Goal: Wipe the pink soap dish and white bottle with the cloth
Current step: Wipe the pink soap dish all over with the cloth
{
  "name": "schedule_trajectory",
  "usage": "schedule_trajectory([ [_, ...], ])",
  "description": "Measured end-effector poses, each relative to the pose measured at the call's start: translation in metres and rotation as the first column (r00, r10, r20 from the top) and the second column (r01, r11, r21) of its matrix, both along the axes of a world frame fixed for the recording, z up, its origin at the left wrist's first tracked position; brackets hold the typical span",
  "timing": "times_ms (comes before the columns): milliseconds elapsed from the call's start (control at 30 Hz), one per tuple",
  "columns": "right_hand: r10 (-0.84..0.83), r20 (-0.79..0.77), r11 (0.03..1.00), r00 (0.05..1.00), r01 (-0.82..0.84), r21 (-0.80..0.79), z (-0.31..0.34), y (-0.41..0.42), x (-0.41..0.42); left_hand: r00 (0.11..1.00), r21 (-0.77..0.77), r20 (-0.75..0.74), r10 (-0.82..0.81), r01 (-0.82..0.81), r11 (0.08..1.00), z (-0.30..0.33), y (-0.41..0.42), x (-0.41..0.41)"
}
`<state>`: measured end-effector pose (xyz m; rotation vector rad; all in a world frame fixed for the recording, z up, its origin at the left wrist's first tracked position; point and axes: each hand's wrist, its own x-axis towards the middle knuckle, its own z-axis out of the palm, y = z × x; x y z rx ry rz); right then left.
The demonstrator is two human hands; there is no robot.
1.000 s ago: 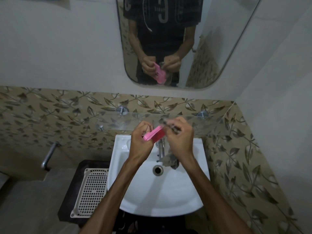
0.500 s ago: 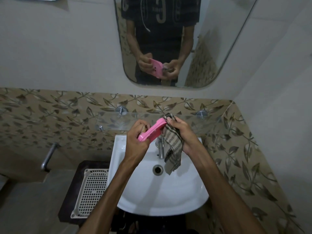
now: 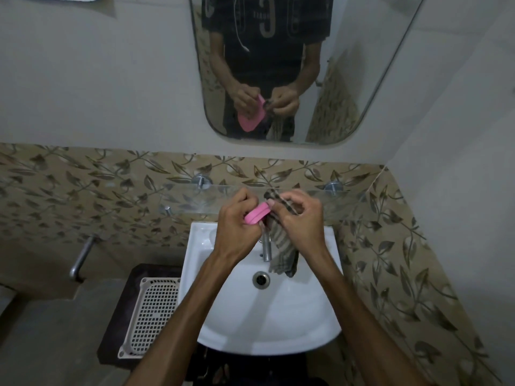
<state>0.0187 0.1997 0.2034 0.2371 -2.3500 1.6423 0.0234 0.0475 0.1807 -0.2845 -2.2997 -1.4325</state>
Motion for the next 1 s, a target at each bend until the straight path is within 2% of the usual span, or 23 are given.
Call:
schedule_trajectory([
  [100,0.153,-0.138,0.988,0.979,-0.146,0.054,-0.006,-0.012,0.023,1.000,-0.003,-0.028,-0.004,0.004,1.000,-0.002,0.001,0.001],
  [133,0.152,-0.150,0.987,0.977,-0.142,0.070,-0.007,-0.013,0.024,1.000,-0.004,-0.027,-0.009,0.009,1.000,-0.002,0.002,0.001],
  [233,0.033,-0.033,0.999,0.999,-0.033,-0.003,-0.008,-0.003,0.009,1.000,0.006,-0.010,-0.011,0.011,1.000,-0.004,0.007,0.004],
  [367,0.168,-0.123,0.984,0.978,-0.159,0.079,-0.010,-0.012,0.025,1.000,0.104,0.000,-0.027,0.027,0.994,-0.006,0.004,0.009],
  [400,0.171,-0.086,0.985,0.982,-0.169,0.032,-0.010,-0.013,0.023,1.000,0.119,0.009,-0.021,0.019,0.993,-0.006,0.004,0.008],
  [467,0.064,0.065,0.992,0.996,-0.057,-0.110,-0.010,-0.008,0.008,1.000,0.129,0.016,-0.014,0.012,0.992,-0.002,0.007,0.010],
  [533,-0.026,0.156,0.986,0.987,0.052,-0.160,-0.011,-0.003,0.002,1.000,0.149,-0.010,-0.021,0.022,0.989,0.002,0.008,0.014],
  [567,-0.021,0.164,0.982,0.986,0.051,-0.180,-0.012,-0.002,0.005,0.999,0.168,-0.028,-0.024,0.028,0.985,0.002,0.007,0.016],
  [667,0.069,0.104,0.972,0.992,-0.043,-0.230,-0.012,-0.002,0.018,0.996,0.225,-0.089,0.012,0.008,0.974,0.011,-0.003,0.022],
  [733,0.094,0.231,0.935,0.968,-0.006,-0.355,-0.012,-0.001,0.012,0.995,0.222,-0.103,0.012,0.012,0.975,0.016,0.001,0.023],
  [800,0.182,0.424,0.825,0.887,0.097,-0.557,-0.010,-0.005,0.011,0.994,0.226,-0.109,0.016,0.010,0.974,0.018,0.008,0.025],
  [867,0.308,0.524,0.696,0.794,0.187,-0.693,-0.012,-0.009,0.015,0.994,0.283,-0.084,0.069,-0.042,0.958,0.015,0.008,0.024],
  [933,0.370,0.537,0.655,0.758,0.197,-0.729,-0.015,-0.010,0.017,0.987,0.342,-0.044,0.152,-0.128,0.931,0.009,0.003,0.021],
  [1000,0.370,0.578,0.672,0.727,0.220,-0.707,-0.020,-0.011,0.015,0.980,0.336,-0.042,0.192,-0.167,0.927,0.004,0.004,0.024],
])
